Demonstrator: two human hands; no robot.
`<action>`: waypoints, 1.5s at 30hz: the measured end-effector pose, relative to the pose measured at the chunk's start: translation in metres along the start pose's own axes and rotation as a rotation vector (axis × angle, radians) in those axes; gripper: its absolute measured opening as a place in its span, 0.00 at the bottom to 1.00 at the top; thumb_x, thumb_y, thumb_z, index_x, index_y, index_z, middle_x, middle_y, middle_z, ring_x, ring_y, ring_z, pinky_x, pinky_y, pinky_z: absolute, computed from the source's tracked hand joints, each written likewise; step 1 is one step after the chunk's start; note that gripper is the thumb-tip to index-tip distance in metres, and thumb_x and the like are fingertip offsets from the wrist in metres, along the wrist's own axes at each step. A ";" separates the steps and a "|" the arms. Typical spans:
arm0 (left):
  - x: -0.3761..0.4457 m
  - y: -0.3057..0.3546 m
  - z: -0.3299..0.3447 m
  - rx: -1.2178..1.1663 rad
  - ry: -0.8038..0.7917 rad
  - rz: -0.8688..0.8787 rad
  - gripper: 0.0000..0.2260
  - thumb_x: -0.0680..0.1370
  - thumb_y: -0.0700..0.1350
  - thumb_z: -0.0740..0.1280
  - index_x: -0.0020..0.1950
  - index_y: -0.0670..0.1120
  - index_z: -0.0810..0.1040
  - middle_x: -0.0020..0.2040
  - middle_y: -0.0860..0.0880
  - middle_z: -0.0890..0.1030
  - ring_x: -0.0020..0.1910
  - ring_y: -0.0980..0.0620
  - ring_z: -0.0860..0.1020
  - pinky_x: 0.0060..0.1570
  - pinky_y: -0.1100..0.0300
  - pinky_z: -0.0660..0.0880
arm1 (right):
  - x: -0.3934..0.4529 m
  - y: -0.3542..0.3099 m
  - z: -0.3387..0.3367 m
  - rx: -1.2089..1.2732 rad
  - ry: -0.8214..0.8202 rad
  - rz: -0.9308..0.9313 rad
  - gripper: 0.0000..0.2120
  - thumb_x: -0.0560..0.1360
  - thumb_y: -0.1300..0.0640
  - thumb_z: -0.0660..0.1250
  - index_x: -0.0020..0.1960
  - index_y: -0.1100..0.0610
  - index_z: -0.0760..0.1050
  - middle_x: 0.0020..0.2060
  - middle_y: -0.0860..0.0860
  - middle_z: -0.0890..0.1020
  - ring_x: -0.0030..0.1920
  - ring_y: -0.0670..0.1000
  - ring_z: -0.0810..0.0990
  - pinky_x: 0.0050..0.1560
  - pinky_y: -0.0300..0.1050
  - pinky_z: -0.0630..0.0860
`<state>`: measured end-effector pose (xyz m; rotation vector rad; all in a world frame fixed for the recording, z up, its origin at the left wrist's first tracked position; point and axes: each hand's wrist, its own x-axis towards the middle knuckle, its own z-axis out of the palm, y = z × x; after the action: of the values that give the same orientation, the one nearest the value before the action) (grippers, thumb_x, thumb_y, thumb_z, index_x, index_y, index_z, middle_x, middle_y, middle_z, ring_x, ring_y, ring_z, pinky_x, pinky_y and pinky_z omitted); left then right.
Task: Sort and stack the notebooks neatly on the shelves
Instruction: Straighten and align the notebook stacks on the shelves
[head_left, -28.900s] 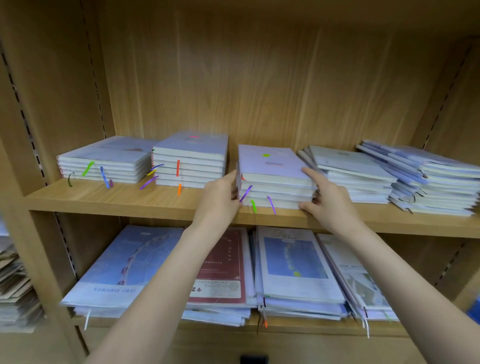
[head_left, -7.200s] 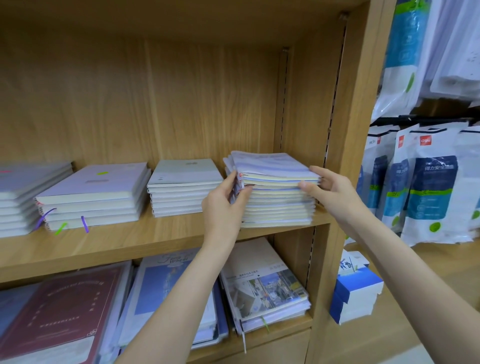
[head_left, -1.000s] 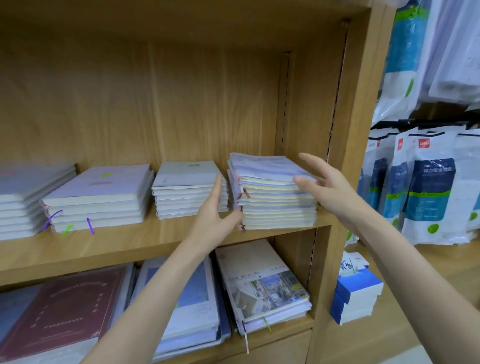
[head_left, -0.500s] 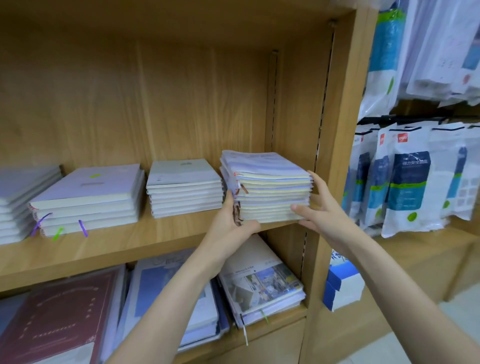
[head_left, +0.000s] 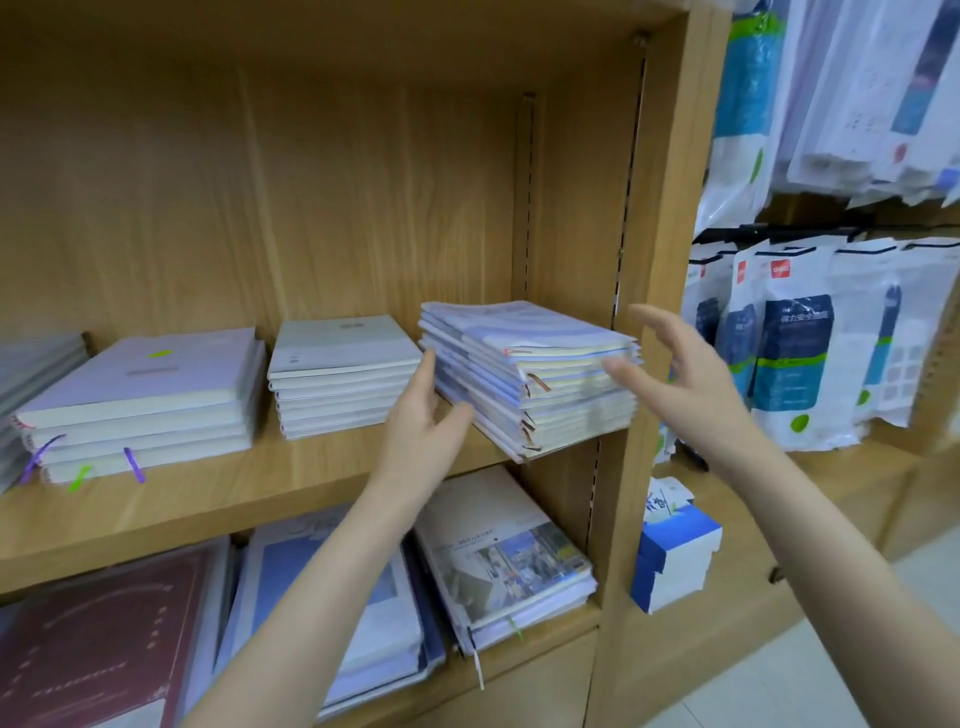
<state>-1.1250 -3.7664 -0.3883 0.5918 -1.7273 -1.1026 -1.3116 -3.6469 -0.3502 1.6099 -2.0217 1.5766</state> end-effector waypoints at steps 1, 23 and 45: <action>0.005 -0.001 -0.001 0.074 -0.013 0.011 0.29 0.78 0.36 0.62 0.76 0.48 0.56 0.72 0.59 0.62 0.70 0.64 0.62 0.69 0.64 0.60 | -0.001 -0.015 0.007 -0.007 0.014 -0.115 0.24 0.74 0.51 0.68 0.68 0.51 0.68 0.65 0.46 0.70 0.64 0.41 0.67 0.61 0.34 0.60; 0.007 -0.015 0.011 0.349 -0.321 0.089 0.36 0.78 0.42 0.63 0.77 0.46 0.41 0.77 0.50 0.42 0.76 0.56 0.45 0.72 0.63 0.49 | 0.001 -0.039 0.059 -0.033 -0.014 -0.160 0.11 0.79 0.56 0.61 0.57 0.55 0.79 0.49 0.42 0.78 0.53 0.44 0.73 0.48 0.22 0.64; 0.163 0.012 -0.063 0.639 -0.552 -0.183 0.35 0.75 0.35 0.67 0.76 0.44 0.52 0.74 0.43 0.61 0.73 0.48 0.61 0.71 0.53 0.60 | 0.040 -0.057 0.057 -0.312 -0.331 -0.146 0.13 0.75 0.56 0.67 0.59 0.50 0.73 0.57 0.47 0.75 0.55 0.48 0.75 0.57 0.45 0.73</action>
<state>-1.1347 -3.9138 -0.2938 0.9047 -2.5854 -0.8678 -1.2579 -3.7101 -0.3152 1.9324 -2.1086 0.9374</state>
